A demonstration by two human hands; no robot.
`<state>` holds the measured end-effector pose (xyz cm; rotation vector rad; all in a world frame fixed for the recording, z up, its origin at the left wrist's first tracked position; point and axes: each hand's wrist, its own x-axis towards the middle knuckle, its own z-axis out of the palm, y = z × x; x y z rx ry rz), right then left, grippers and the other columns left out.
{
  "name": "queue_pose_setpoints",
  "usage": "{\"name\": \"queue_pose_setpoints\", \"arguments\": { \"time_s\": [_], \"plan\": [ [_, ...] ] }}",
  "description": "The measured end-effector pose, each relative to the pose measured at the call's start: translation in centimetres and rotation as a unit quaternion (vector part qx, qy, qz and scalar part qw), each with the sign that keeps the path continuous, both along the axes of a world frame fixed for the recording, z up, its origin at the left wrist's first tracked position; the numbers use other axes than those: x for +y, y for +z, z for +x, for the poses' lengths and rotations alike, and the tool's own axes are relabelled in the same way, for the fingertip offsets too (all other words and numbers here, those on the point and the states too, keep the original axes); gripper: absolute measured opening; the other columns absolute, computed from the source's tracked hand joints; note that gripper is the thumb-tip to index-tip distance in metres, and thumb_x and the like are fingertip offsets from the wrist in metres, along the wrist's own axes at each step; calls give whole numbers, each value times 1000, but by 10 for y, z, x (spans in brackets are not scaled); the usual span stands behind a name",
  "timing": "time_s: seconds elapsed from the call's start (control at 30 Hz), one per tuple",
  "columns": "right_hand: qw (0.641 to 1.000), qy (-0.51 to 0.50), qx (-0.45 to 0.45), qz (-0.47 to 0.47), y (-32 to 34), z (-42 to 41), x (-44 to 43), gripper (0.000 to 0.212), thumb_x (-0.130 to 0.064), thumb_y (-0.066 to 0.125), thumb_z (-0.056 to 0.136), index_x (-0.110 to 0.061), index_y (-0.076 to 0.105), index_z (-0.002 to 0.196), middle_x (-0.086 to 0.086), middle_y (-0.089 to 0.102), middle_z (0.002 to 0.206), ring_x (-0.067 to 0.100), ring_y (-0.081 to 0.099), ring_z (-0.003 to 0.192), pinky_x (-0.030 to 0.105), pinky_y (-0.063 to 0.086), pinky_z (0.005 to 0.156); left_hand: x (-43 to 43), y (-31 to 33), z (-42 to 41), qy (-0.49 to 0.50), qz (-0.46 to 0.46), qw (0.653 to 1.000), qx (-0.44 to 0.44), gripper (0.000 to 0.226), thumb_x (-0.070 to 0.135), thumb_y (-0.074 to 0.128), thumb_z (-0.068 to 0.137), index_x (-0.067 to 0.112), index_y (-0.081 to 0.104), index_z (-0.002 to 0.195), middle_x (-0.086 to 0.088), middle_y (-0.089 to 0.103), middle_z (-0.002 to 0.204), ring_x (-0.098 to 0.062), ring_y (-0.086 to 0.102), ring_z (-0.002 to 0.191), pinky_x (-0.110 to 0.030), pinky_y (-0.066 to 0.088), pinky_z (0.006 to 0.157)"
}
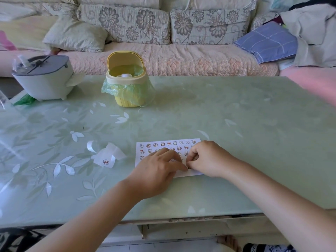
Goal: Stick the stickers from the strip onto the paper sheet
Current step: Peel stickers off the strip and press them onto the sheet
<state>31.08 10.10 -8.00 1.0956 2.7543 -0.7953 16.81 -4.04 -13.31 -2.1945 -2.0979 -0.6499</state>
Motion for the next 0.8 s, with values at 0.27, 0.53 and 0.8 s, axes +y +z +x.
{"name": "queue_pose_setpoints", "arguments": {
  "time_s": [0.27, 0.53, 0.8],
  "plan": [
    [990, 4, -47, 136, 9, -5, -5, 9, -39, 69, 81, -40, 65, 89, -18, 60, 91, 10, 61, 94, 25, 37, 69, 3, 6, 4, 6, -24, 999, 31, 46, 20, 39, 88, 46, 66, 115, 8, 60, 107, -18, 54, 94, -27, 40, 65],
    [994, -12, 6, 108, -1, 14, -3, 19, -53, 67, 85, -39, 62, 96, -20, 53, 84, 12, 57, 88, 27, 36, 70, 3, 8, 16, 33, 8, 999, 18, 34, 20, 56, 82, 38, 69, 108, 8, 57, 94, -18, 54, 86, -26, 39, 62],
    [965, 85, 73, 237, -27, 42, -12, 29, -29, 46, 91, -34, 73, 100, -10, 55, 93, 18, 60, 87, 29, 43, 63, 1, 2, 28, 58, 5, 996, 73, 37, 43, 51, 88, 31, 66, 120, 5, 54, 99, -19, 51, 88, -30, 43, 63]
  ]
}}
